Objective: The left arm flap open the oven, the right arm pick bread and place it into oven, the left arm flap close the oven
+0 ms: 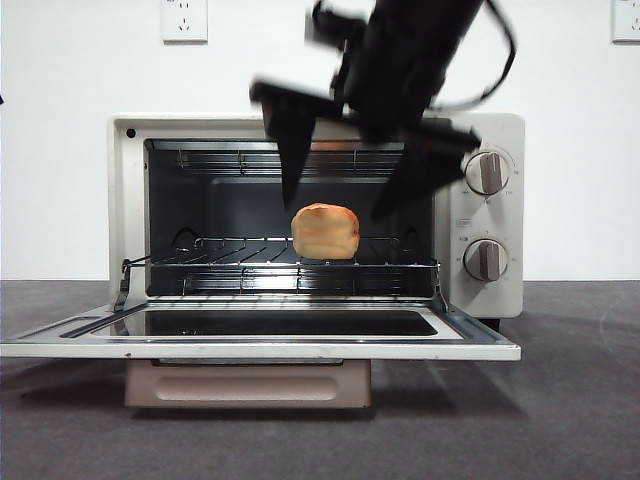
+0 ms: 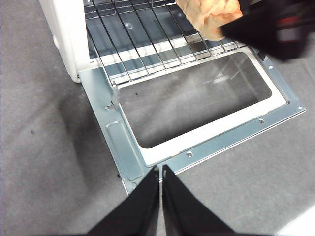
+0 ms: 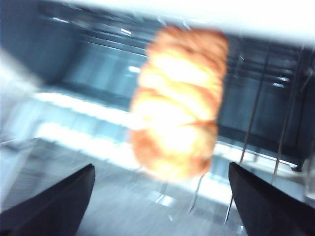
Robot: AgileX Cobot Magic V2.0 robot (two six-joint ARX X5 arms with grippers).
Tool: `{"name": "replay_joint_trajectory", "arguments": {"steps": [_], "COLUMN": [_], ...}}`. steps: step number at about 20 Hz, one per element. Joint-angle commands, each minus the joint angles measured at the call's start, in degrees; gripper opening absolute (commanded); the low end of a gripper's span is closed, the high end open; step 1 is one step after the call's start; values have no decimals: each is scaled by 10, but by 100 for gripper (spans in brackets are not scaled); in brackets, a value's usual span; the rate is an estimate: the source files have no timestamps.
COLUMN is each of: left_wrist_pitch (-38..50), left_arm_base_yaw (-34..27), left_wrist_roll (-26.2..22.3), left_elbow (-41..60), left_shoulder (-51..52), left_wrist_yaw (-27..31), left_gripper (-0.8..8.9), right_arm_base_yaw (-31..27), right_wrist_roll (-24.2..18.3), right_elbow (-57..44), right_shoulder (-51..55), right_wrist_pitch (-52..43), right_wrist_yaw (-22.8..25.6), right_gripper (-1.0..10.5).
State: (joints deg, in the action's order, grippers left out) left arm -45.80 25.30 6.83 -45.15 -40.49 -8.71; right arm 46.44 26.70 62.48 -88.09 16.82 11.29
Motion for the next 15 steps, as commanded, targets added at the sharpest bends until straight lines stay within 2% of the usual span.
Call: {"name": "replay_joint_trajectory", "arguments": {"steps": [1,8,10,13,15], "left_wrist_pitch": [12,22,23,23,22], "left_arm_base_yaw": [2,2,2,2,2], "left_wrist_roll": [-1,1,1,2,2], "left_elbow": [-2,-2,-2,-2,-2], "left_shoulder": [-3,-3,-3,-3,-3], "left_wrist_yaw": [2,2,2,2,2], "left_gripper": [17,17,17,17,17], "right_arm_base_yaw": [15,17,16,7,2], "right_wrist_roll": [-41,-143,-164,-189,-198], "right_elbow": [11,11,11,11,11], "right_shoulder": [42,207,248,290,301], "right_wrist_pitch": [34,183,227,268,278], "right_wrist_yaw": [-15,-31,-60,-152,-178], "right_gripper": [433,433,432,432,432]}}
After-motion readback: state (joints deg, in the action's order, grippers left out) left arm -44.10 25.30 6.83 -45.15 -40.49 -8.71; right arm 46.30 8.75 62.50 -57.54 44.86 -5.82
